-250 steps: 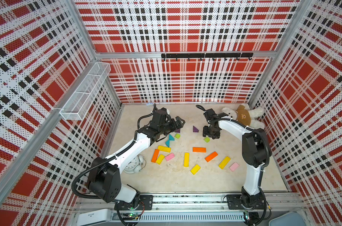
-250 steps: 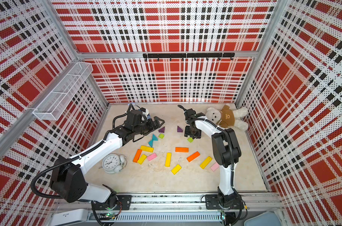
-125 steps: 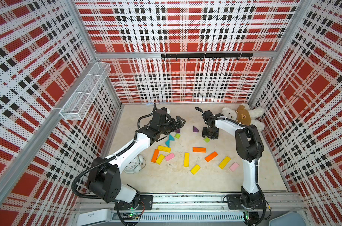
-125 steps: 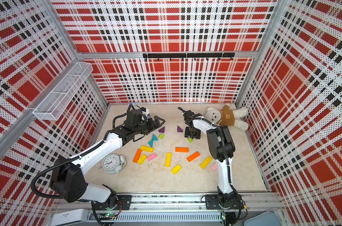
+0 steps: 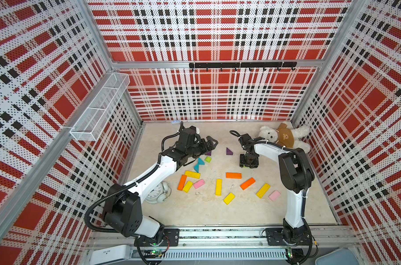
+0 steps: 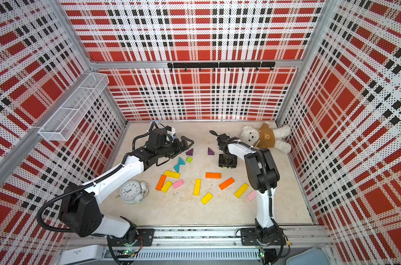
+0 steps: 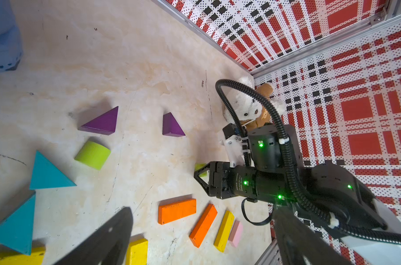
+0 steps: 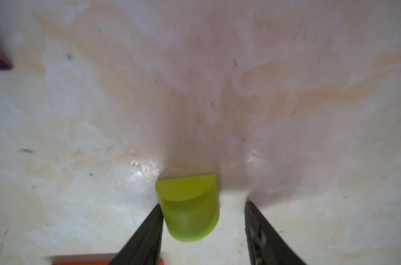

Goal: Assemble a carrot with building blocks
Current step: Adjust the building block at the center of the board.

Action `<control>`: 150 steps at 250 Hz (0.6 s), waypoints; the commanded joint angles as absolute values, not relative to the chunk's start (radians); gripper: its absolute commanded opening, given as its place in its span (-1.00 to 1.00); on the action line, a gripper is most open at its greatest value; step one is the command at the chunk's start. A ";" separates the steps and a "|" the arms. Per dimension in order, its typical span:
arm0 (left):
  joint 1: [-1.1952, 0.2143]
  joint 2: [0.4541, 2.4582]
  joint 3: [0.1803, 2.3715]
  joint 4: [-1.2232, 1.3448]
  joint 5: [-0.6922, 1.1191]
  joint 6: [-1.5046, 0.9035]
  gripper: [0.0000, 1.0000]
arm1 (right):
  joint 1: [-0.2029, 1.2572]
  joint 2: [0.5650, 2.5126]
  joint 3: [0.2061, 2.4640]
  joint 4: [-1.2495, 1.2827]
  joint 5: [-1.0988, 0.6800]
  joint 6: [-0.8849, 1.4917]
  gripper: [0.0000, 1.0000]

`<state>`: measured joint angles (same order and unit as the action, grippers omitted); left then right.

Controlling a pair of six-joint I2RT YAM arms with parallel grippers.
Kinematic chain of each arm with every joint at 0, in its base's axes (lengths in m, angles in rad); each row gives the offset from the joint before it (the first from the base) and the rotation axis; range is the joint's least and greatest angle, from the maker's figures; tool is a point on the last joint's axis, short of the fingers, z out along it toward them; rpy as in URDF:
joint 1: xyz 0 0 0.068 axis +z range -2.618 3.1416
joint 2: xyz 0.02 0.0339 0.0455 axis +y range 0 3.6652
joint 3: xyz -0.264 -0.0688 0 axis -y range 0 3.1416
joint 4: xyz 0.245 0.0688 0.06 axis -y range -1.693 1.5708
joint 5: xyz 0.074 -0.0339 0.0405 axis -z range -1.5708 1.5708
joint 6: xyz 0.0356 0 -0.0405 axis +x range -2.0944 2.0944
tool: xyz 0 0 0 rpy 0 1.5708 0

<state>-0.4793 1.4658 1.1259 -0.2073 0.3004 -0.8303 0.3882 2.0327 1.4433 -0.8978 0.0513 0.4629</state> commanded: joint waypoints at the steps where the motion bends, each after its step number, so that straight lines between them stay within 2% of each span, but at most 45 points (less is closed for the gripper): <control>1: -0.486 1.480 1.120 -0.179 0.316 -0.832 0.94 | 0.376 2.005 1.460 -0.937 -0.017 0.377 0.17; 71: -0.492 1.482 1.121 -0.179 0.313 -0.827 0.94 | 0.365 2.055 1.588 -1.025 -0.026 0.321 0.19; 150: -0.498 1.486 1.122 -0.179 0.317 -0.826 0.94 | 0.365 2.094 1.592 -0.999 -0.039 0.366 0.07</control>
